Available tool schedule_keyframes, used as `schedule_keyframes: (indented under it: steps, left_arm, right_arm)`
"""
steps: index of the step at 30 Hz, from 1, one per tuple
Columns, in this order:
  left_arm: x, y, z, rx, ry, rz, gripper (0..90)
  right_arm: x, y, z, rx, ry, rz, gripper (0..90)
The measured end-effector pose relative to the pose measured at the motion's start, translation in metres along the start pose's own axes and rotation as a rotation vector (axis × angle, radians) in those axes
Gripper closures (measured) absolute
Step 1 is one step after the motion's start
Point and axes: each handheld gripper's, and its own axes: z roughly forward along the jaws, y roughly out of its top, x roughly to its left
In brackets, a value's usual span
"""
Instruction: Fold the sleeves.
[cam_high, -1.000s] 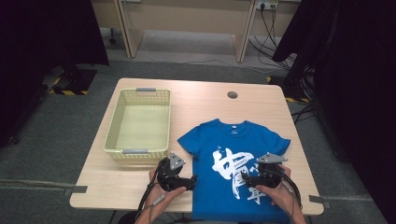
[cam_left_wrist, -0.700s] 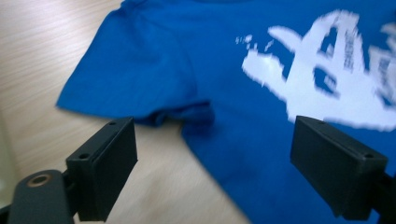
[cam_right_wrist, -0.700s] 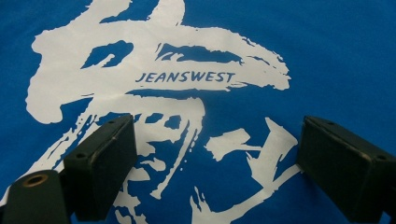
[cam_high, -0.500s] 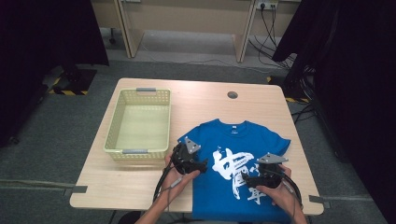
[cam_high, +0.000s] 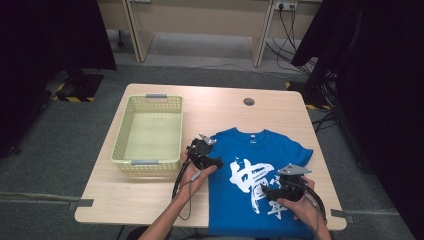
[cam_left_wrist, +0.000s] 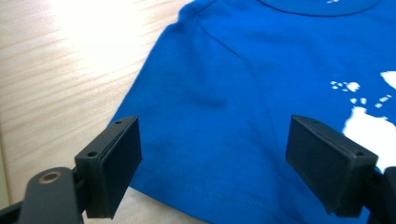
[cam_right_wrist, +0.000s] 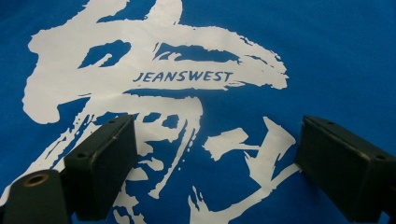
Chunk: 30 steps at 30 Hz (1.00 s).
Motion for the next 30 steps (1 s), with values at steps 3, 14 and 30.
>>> schedule_keyframes:
  steps: [3,14,30]
  left_arm:
    - [0.001,0.002,0.004,0.01,0.003,-0.006,17.6]
    - [0.009,0.008,0.016,0.043,0.054,-0.011,23.4]
    - [0.012,0.003,0.015,-0.048,-0.076,-0.045,76.5]
  right_arm:
    - [0.0,0.0,0.0,-0.001,-0.001,0.0,12.7]
    - [0.0,-0.001,0.0,-0.006,-0.001,0.0,12.7]
    - [0.0,-0.002,0.0,-0.009,-0.004,0.005,12.7]
